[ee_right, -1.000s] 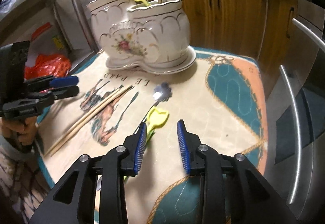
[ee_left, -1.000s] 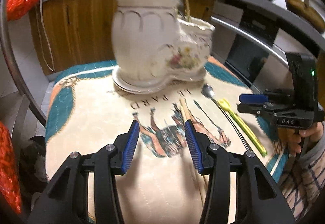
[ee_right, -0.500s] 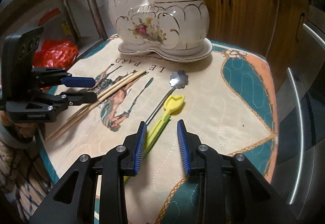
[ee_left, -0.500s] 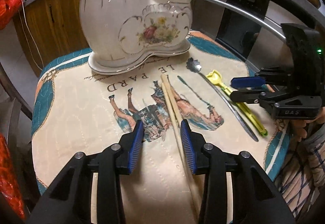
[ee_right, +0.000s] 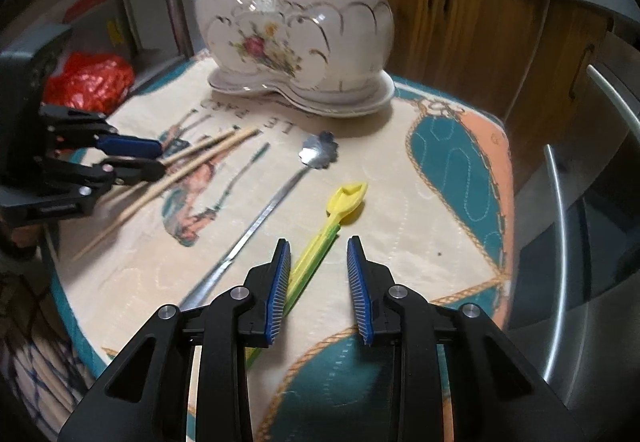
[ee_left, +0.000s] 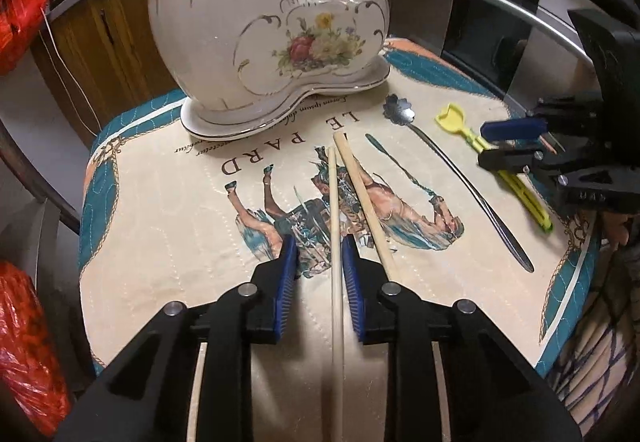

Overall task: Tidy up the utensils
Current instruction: 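Grasp a wooden chopstick with the left tool while the right tool grasps the yellow spoon, then lift the chopstick and yellow spoon and drop them into the ceramic holder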

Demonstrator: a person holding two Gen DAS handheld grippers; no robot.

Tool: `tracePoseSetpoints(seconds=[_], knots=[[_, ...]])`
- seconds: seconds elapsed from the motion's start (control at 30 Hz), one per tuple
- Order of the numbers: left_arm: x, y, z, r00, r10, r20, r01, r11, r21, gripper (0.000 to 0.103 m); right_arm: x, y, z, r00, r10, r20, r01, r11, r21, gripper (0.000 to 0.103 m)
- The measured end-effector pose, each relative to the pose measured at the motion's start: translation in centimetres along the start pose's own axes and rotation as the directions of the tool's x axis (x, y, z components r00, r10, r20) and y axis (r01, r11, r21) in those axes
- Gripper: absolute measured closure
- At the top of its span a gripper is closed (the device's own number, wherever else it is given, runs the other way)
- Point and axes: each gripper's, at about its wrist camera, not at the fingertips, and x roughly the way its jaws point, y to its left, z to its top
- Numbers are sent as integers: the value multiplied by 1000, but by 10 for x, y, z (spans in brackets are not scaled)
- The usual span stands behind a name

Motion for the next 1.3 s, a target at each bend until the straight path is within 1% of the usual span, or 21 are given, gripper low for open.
tracePoseSetpoints(seconds=[0.17,0.27,0.33,0.47,0.6,0.7,0.8,0.83,0.93,1.03,1.17,1.2,1.27,1.3], knots=[[-1,8,5,996,-39,-85,42,999,34,79,4,2,12,993,-13,-117,-1,993,-117,72],[-2,10,6,991,-28,-135,38,997,71,79,5,0,16,982,-6,-189,-27,984,-176,74],[-3,12,7,986,-23,-167,38,995,90,79,6,-2,18,973,-6,-229,-42,978,-203,78],[-3,14,10,975,2,-223,24,993,113,79,11,-7,27,950,-15,-312,-59,972,-226,78],[1,15,20,955,27,-294,18,988,150,79,20,-10,37,921,-4,-389,-80,977,-199,78],[6,12,27,937,53,-344,11,983,181,79,25,-14,42,905,16,-426,-94,982,-163,78],[13,7,40,919,73,-388,9,979,205,79,28,-14,44,893,7,-450,-88,983,-158,78],[14,6,42,913,76,-400,10,978,210,81,29,-14,46,891,3,-454,-84,984,-159,79],[16,3,45,904,59,-424,37,976,213,94,32,-11,52,884,-3,-467,-79,985,-155,87],[18,-6,45,902,70,-426,28,975,221,98,32,-5,52,882,-14,-471,-72,984,-164,93],[16,-2,46,906,47,-421,35,982,185,98,30,6,52,883,-44,-467,-45,983,-178,93],[15,0,44,908,41,-417,36,984,176,98,29,9,51,886,-57,-460,-35,981,-189,93],[12,5,40,921,21,-390,40,988,148,98,27,12,49,894,-62,-444,-28,981,-192,93],[9,8,39,928,5,-372,47,990,130,99,25,12,48,901,-51,-432,-31,983,-181,93]])
